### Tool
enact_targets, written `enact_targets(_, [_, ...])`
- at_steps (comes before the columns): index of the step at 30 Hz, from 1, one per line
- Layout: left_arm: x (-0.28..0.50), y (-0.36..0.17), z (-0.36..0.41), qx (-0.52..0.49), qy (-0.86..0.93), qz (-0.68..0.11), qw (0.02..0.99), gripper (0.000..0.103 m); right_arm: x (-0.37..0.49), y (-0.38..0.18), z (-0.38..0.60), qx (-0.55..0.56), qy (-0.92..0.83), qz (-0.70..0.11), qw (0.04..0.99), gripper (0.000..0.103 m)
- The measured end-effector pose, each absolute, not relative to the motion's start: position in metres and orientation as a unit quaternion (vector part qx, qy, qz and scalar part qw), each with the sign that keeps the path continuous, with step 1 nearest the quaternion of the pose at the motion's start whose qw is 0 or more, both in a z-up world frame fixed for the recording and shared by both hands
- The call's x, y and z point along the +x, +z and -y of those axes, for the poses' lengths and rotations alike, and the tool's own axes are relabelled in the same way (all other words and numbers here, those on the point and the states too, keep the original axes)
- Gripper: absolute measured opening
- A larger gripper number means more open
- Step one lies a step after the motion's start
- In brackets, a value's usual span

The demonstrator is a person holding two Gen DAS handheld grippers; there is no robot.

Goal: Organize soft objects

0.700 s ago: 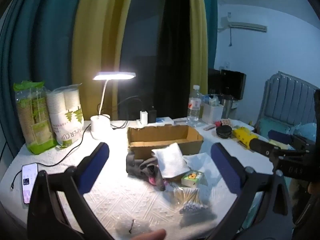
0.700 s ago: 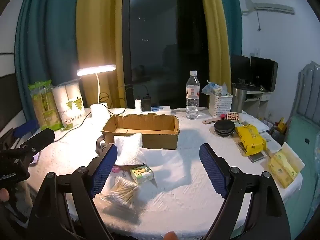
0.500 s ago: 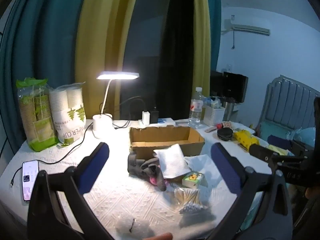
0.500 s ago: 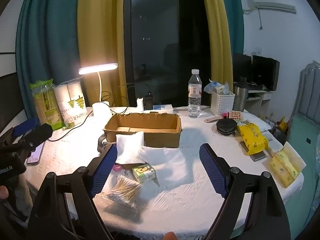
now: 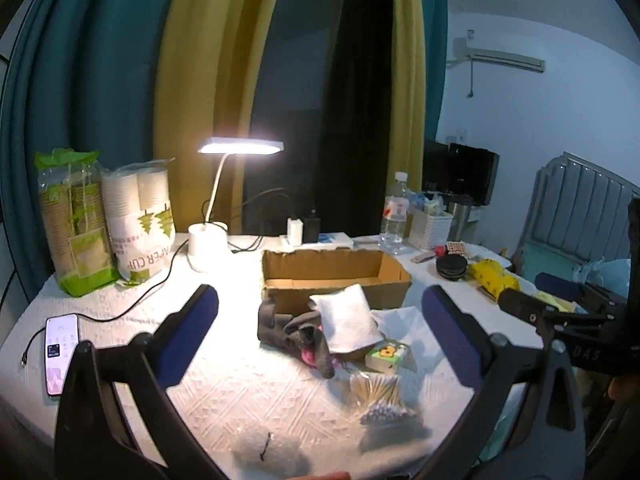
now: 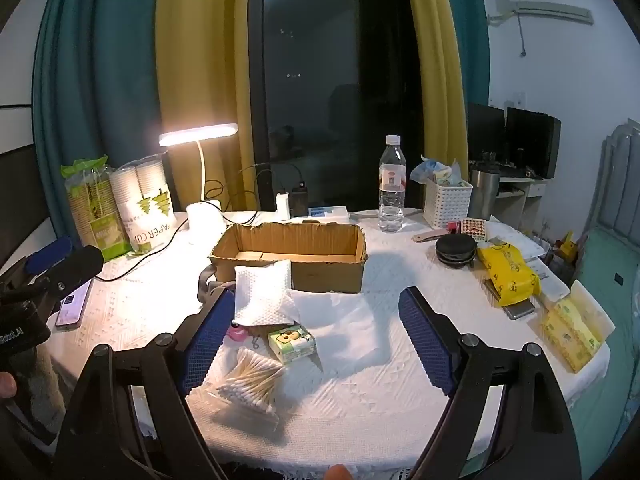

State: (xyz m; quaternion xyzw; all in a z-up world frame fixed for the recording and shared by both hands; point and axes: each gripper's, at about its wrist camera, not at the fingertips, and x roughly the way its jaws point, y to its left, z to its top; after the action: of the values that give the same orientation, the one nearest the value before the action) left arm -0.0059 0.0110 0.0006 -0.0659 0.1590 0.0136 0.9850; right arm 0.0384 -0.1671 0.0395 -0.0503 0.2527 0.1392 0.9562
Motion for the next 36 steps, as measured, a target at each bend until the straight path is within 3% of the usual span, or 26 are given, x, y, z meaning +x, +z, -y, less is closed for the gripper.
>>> enact_targets(36, [-0.0091, -0.0008, -0.0135, -0.071, 0.016, -0.165, 0.984, 0.102, 0.0349, 0.037, 0.1654, -0.047, 0.14, -0.255, 0.956, 0.087])
